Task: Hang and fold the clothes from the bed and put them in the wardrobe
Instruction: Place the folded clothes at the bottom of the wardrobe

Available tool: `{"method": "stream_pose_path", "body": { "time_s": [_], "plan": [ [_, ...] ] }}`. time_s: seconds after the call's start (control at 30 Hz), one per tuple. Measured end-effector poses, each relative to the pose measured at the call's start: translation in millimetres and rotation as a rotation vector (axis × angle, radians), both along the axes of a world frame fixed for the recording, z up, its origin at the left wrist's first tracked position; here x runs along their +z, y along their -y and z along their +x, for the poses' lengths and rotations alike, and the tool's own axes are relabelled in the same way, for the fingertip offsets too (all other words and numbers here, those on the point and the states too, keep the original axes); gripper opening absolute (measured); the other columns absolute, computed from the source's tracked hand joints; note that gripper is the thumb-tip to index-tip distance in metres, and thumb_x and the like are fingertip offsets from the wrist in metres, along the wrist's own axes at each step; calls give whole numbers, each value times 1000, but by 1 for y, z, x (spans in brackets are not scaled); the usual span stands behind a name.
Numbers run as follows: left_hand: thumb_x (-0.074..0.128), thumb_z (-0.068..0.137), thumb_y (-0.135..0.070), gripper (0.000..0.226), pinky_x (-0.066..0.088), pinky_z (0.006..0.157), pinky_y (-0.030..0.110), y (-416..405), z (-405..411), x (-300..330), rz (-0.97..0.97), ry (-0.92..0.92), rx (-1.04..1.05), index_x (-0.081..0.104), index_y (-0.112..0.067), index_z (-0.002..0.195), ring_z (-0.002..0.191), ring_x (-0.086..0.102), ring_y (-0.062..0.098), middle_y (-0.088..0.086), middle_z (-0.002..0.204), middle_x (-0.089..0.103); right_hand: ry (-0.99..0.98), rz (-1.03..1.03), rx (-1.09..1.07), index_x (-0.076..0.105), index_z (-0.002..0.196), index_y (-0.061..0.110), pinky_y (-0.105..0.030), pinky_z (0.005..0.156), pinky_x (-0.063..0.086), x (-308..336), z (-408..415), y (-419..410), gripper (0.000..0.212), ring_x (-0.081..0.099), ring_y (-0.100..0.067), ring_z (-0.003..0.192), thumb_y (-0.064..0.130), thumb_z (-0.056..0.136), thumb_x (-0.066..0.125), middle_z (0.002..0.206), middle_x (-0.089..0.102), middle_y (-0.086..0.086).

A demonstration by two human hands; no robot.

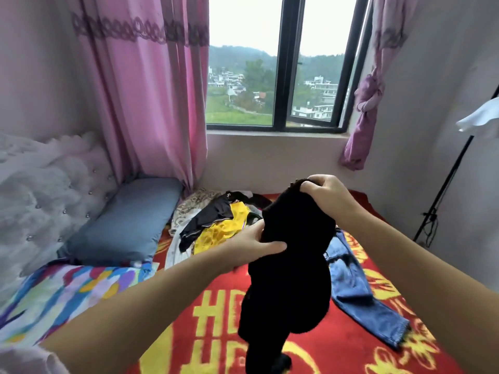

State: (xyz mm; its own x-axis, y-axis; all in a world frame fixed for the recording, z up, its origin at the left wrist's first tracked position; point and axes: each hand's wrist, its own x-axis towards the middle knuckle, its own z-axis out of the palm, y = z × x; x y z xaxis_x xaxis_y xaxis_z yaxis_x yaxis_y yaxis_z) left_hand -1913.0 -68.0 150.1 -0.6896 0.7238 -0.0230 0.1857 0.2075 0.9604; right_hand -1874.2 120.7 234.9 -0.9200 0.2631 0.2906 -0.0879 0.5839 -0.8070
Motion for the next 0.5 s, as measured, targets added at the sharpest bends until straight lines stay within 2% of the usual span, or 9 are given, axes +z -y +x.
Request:
{"method": "stream_pose_path", "body": {
  "time_s": [0.03,0.1,0.17,0.2,0.23,0.3,0.37,0.43,0.5],
  "plan": [
    [62,88,-27,35,49,85,29,-6,-4,-7,-34,-84,99,57,-17,121,99,62,11,-4,109,66,12,-25,38,55,77,-7,-31,57,35,1,-2,1,26,45,-19,59,18,85,57,63,45,-8],
    [52,96,-11,21,44,79,31,-12,-14,-10,29,-170,297,62,1,111,88,56,15,3,95,63,29,-19,83,58,77,0,-27,52,34,10,-2,0,19,45,-16,56,17,86,56,62,46,-4],
    [47,98,-5,18,42,71,23,-11,-27,3,154,-217,406,63,1,105,78,53,8,-1,85,61,107,59,106,60,82,12,-24,51,38,20,2,-14,8,47,-13,57,17,87,56,67,53,1],
    [46,98,-3,17,42,65,20,-10,-32,14,214,-233,413,63,-4,99,72,51,4,-6,79,60,194,97,147,61,92,16,-24,57,44,23,5,-23,5,53,-14,62,16,87,58,78,59,1],
    [46,97,-3,19,40,59,17,-11,-34,27,253,-252,388,62,-10,90,64,49,1,-11,70,57,301,125,203,59,105,19,-27,69,50,25,8,-34,19,60,-17,74,16,86,62,92,63,0],
    [48,96,-7,25,34,50,16,-18,-35,51,226,-326,250,58,-18,76,52,44,-2,-17,57,50,438,136,323,53,123,18,-35,89,51,20,14,-42,40,64,-20,94,13,86,67,109,63,-5],
    [51,96,-14,25,36,50,11,-32,-33,71,112,-425,79,61,-21,75,53,47,-3,-18,57,53,372,124,365,57,119,2,-34,85,48,6,16,-39,31,58,-17,88,5,89,62,97,63,-8],
    [55,94,-25,21,38,52,11,-39,-36,88,-32,-479,-47,63,-26,75,54,49,-4,-19,60,55,251,-28,310,62,106,-8,-36,74,39,-4,17,-40,17,48,-21,79,0,91,58,86,53,-11],
    [64,89,-33,16,40,54,12,-35,-45,98,-216,-522,-150,62,-28,73,54,51,-3,-19,60,56,215,-229,268,72,88,2,-31,61,41,1,21,-50,13,50,-21,64,5,91,60,77,56,-12]
  ]
}}
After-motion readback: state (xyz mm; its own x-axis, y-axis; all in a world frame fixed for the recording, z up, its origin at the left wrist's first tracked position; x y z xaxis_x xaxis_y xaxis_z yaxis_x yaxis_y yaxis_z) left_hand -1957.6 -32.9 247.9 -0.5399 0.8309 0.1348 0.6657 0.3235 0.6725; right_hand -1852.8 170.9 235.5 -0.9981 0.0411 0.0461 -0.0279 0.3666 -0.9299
